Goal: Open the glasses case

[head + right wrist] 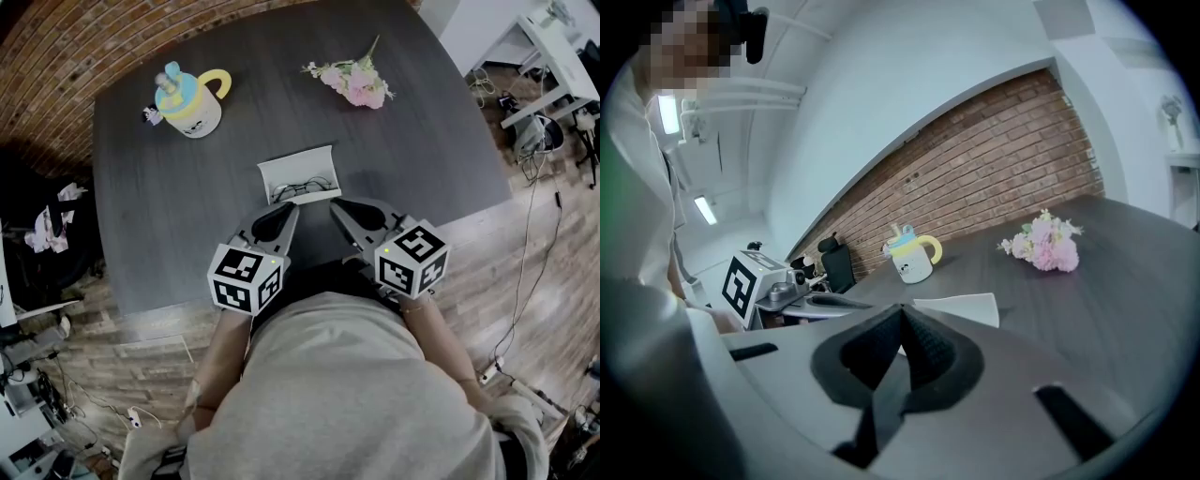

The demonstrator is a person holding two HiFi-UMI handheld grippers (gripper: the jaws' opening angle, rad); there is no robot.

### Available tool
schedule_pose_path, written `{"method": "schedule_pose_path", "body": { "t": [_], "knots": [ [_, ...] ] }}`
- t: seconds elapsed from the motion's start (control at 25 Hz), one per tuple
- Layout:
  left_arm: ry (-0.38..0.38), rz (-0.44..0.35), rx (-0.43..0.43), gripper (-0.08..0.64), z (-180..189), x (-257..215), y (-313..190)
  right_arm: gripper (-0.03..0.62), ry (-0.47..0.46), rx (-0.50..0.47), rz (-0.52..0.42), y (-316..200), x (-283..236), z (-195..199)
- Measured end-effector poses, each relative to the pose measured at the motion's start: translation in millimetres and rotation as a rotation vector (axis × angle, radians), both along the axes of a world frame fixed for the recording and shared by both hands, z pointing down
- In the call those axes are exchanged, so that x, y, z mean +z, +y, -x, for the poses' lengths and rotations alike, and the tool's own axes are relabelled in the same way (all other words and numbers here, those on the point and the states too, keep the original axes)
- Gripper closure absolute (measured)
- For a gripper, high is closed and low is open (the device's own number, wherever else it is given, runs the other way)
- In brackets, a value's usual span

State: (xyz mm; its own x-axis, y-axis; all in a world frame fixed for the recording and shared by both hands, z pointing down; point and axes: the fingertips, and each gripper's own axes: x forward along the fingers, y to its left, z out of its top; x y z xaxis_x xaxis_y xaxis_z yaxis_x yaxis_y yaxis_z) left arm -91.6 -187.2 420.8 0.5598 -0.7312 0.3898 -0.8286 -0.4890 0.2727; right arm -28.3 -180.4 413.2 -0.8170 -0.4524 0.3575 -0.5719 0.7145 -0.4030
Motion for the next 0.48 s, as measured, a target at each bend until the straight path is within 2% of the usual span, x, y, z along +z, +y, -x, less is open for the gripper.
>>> {"method": "schedule_pose_path", "body": {
  "t": [0.32,0.48],
  "knots": [
    [-0.029,-0.017,0.014,0.527,-2.5,-4.0,2.0,0.588,0.002,-0.003,-0.006,-0.5,-1.2,0.1],
    [-0.019,-0.019,0.017,0.527,-3.5,-5.4,1.8,0.588,0.008,-0.004,-0.011,-0.1,0.0,-0.5]
  ]
}}
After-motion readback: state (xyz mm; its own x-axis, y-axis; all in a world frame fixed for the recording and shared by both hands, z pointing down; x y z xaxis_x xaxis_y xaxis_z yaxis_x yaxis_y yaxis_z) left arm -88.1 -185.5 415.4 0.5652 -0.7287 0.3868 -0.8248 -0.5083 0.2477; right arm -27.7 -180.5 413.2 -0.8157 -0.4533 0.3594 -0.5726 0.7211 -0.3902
